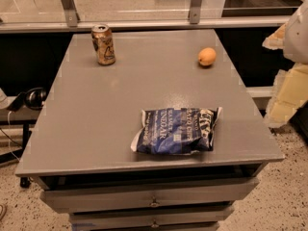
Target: Move blue chip bag near orange can
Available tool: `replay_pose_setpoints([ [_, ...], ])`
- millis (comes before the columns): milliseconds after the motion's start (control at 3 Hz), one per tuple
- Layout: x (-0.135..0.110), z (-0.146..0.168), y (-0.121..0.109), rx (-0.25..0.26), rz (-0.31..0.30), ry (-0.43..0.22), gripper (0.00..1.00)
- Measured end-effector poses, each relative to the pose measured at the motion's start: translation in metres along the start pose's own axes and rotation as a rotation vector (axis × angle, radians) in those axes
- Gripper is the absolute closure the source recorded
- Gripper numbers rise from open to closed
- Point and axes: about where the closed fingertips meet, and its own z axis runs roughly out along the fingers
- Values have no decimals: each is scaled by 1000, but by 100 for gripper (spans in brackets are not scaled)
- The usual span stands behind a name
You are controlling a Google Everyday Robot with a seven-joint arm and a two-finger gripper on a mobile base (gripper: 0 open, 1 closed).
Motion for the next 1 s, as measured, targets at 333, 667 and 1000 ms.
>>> replay_pose_setpoints([
  [333,0,0,0,0,0,0,0],
  [667,-15,7,1,5,1,-53,0],
  [1000,-46,32,10,-24,9,-145,0],
])
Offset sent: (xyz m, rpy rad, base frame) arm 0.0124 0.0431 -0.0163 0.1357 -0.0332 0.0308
